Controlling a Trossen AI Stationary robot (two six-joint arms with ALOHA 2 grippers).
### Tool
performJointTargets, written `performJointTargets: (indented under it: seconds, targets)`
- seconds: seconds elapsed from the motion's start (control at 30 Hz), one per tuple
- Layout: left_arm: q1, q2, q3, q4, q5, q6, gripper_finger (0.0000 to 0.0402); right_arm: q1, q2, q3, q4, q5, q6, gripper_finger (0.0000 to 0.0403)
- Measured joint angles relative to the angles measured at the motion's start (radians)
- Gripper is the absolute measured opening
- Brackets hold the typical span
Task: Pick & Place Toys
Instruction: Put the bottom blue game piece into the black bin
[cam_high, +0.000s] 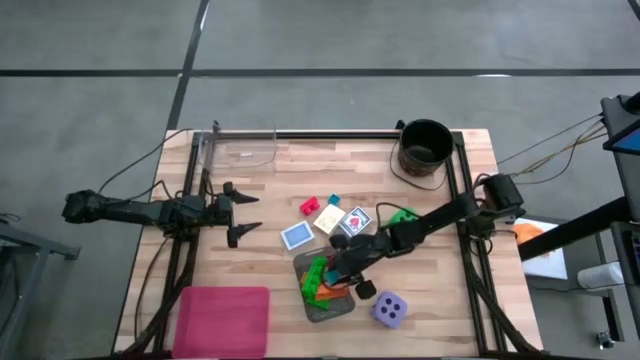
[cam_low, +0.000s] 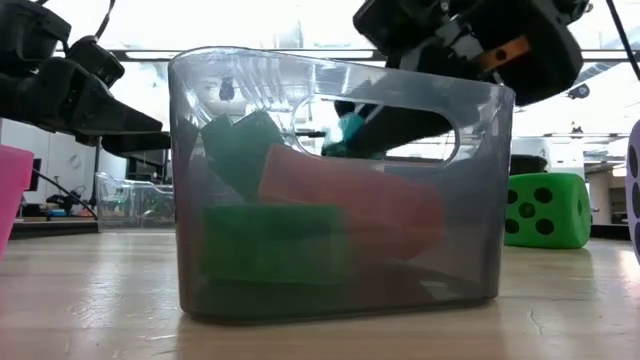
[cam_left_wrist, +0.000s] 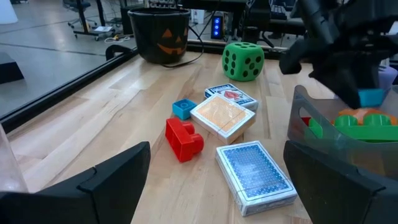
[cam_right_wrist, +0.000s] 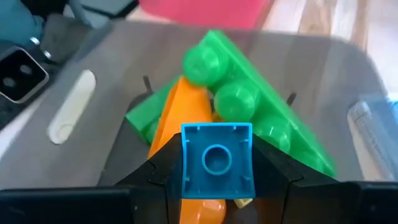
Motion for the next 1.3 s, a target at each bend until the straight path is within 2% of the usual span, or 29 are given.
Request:
performJointTargets:
  seconds: [0.1, 0.3, 0.37, 0.47, 0.77, 1.13, 1.23, 1.3]
  targets:
    - [0.0, 0.0, 0.0, 0.0, 0.0, 0.0, 0.0369, -0.001, 0.011, 0.022, -0.051, 0.006, 0.0, 0.0144]
    - [0.0, 0.0, 0.0, 0.0, 0.0, 0.0, 0.0369, -0.001, 0.024, 0.044, -0.084, 0.076, 0.011, 0.0276]
    - [0.0, 0.0, 0.0, 0.0, 0.0, 0.0, 0.0369, -0.001, 0.02, 0.044, -0.088, 0.094, 0.016, 0.0308]
    - [0.0, 0.0, 0.0, 0.0, 0.0, 0.0, 0.0369, 0.0, 0.017, 0.044, -0.096, 0.119, 0.026, 0.0333]
    - [0.0, 0.0, 0.0, 0.003, -0.004, -0.005, 0.0369, 0.0, 0.017, 0.067, -0.186, 0.131, 0.073, 0.0342]
    - [0.0, 0.0, 0.0, 0.006, -0.004, -0.008, 0.0369, 0.005, 0.017, 0.242, -0.44, 0.156, 0.071, 0.0343]
    - [0.0, 0.0, 0.0, 0.006, -0.004, -0.008, 0.0369, 0.008, 0.015, 0.256, -0.461, 0.179, 0.038, 0.0325]
    - [0.0, 0.0, 0.0, 0.006, -0.004, -0.008, 0.0369, 0.011, 0.016, 0.257, -0.462, 0.184, 0.018, 0.0293]
